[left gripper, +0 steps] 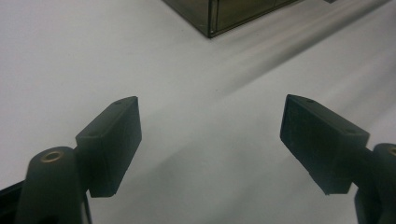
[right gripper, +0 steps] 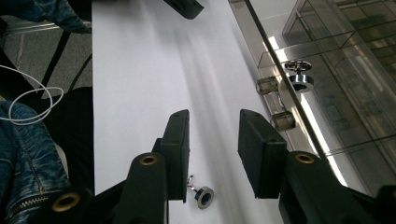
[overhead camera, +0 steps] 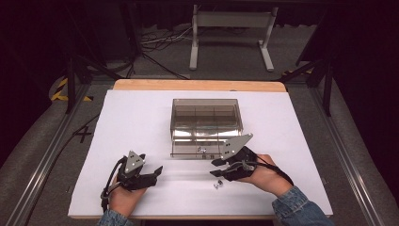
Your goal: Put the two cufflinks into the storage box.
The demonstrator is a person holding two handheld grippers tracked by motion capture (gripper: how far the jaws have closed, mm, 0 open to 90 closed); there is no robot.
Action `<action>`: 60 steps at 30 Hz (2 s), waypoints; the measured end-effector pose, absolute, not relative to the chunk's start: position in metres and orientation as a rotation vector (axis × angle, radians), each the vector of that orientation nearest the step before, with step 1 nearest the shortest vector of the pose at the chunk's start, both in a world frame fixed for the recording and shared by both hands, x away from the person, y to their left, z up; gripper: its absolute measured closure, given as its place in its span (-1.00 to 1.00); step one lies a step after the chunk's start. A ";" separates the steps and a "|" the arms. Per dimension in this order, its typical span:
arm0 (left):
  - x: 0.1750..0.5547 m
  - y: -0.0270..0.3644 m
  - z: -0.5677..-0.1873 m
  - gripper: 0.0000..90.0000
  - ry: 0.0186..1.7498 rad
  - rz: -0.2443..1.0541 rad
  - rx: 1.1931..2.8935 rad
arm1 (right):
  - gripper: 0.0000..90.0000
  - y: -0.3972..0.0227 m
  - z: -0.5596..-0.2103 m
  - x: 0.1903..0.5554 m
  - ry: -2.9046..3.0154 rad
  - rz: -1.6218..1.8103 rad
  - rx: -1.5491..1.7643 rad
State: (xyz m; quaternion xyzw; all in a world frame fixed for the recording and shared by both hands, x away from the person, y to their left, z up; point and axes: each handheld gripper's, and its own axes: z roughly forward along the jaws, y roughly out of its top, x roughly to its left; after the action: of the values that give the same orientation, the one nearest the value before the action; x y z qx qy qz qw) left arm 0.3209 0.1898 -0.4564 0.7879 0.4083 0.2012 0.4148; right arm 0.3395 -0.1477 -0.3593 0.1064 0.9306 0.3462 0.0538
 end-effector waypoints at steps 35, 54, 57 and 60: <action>0.321 0.190 -0.456 -0.53 1.022 0.510 1.985 | 0.35 -0.155 -0.409 0.339 2.914 0.983 0.374; 0.321 0.190 -0.456 -0.53 1.022 0.510 1.986 | 0.42 -0.158 -0.423 0.340 2.944 0.907 0.403; 0.321 0.189 -0.456 -0.53 1.022 0.510 1.985 | 0.44 -0.158 -0.425 0.340 2.945 0.898 0.396; 0.321 0.190 -0.456 -0.53 1.022 0.510 1.985 | 0.44 -0.157 -0.426 0.340 2.950 0.891 0.396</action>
State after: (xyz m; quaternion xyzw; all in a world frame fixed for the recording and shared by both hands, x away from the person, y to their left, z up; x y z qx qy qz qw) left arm 0.3209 0.1896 -0.4564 0.7895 0.4064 0.2027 0.4128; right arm 0.3397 -0.1574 -0.4260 0.1274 0.9493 0.2869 0.0173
